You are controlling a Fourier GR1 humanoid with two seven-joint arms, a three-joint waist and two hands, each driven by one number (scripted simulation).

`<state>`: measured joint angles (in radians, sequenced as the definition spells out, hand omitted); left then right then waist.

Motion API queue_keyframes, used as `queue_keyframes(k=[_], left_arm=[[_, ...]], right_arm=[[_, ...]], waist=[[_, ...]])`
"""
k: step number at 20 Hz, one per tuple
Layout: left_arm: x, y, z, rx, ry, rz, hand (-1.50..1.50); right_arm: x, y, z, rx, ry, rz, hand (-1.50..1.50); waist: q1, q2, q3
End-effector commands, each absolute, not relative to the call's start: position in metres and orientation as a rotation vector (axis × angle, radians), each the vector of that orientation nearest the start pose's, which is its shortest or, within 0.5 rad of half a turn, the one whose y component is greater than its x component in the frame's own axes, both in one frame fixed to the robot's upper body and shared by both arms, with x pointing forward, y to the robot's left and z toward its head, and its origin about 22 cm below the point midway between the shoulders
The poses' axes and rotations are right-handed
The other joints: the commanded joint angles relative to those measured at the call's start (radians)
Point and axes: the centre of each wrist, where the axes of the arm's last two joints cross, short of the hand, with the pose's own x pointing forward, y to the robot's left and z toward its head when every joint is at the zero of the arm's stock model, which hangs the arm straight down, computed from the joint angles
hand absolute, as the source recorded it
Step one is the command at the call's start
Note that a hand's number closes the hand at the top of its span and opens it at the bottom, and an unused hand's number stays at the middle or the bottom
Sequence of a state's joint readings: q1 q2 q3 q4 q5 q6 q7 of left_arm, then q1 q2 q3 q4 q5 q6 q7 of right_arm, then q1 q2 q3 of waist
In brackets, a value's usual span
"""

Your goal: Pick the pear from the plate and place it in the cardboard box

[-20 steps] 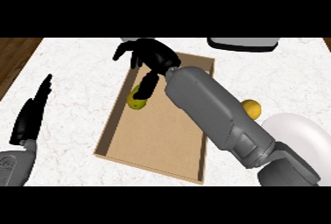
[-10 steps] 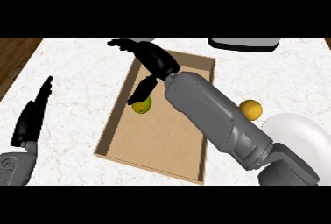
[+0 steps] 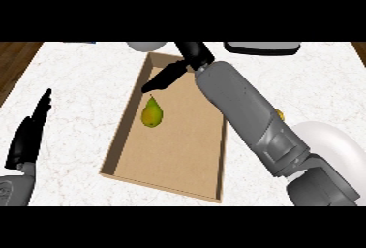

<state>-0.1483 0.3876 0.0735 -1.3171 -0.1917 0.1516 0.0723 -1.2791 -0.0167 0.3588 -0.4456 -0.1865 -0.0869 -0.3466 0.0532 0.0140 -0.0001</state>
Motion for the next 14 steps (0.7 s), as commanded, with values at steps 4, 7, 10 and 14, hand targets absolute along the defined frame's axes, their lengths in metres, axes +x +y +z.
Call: queue_keyframes(k=[4, 7, 10, 14], left_arm=[[0.273, 0.354, 0.022, 0.603, -1.386, -0.239, 0.00], [0.274, 0.340, 0.013, 0.604, -1.389, -0.234, 0.00], [0.271, 0.347, 0.016, 0.632, -1.400, -0.232, 0.00], [0.290, 0.340, 0.025, 0.616, -1.422, -0.237, 0.00]], right_arm=[[0.468, -0.111, 0.156, 0.226, -1.916, 0.569, -1.50], [0.476, -0.157, 0.161, 0.168, -1.897, 0.575, -1.50], [0.478, -0.212, 0.165, 0.117, -1.898, 0.561, -1.50], [0.475, -0.250, 0.159, 0.106, -1.895, 0.588, -1.50]], waist=[[-0.008, 0.004, 0.000], [-0.017, 0.002, 0.000], [-0.008, 0.007, 0.000], [-0.004, 0.015, 0.001]])
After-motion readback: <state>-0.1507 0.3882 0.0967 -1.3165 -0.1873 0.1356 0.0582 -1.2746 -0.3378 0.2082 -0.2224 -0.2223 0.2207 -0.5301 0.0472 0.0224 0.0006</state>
